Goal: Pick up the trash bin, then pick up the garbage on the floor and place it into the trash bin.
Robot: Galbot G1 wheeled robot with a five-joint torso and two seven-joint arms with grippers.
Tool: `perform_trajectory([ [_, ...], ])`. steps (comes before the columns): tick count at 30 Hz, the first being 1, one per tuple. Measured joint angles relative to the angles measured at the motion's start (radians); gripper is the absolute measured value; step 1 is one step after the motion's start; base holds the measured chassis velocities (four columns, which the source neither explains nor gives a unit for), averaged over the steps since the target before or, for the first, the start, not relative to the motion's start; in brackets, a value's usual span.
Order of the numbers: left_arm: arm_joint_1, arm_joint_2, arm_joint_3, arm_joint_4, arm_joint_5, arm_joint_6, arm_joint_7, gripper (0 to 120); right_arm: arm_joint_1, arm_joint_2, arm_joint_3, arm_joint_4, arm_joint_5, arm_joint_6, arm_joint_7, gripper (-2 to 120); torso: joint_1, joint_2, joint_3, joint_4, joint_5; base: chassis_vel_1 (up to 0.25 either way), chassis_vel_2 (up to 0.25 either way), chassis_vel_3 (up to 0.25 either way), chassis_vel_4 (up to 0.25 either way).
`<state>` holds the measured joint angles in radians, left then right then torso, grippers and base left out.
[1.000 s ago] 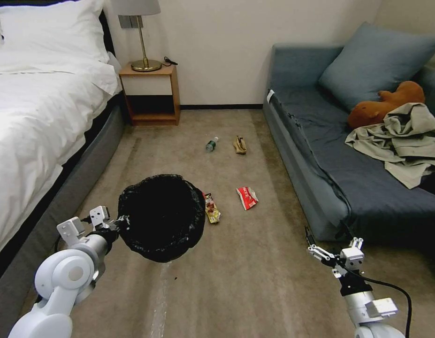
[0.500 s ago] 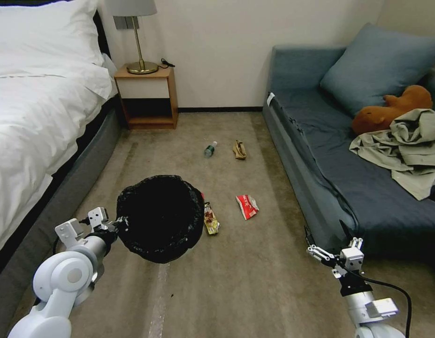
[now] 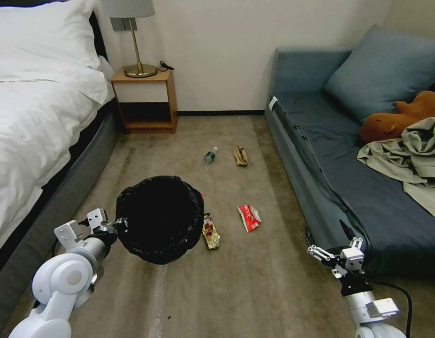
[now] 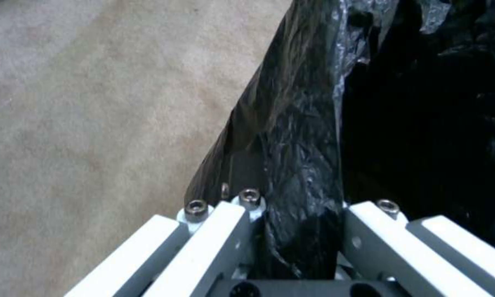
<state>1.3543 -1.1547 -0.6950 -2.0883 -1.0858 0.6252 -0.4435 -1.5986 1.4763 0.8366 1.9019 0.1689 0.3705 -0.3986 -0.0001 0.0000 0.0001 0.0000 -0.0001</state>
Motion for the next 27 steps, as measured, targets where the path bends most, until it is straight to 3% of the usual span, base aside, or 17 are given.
perform_trajectory([
  [27, -0.010, 0.004, 0.001, 0.009, -0.001, -0.004, 0.001, 3, 0.003, 0.001, -0.010, -0.005, -0.008, -0.001, 0.004, 100, 0.000, 0.000, 0.000, 0.0000, 0.0001, -0.102, 0.100, 0.100, -0.100],
])
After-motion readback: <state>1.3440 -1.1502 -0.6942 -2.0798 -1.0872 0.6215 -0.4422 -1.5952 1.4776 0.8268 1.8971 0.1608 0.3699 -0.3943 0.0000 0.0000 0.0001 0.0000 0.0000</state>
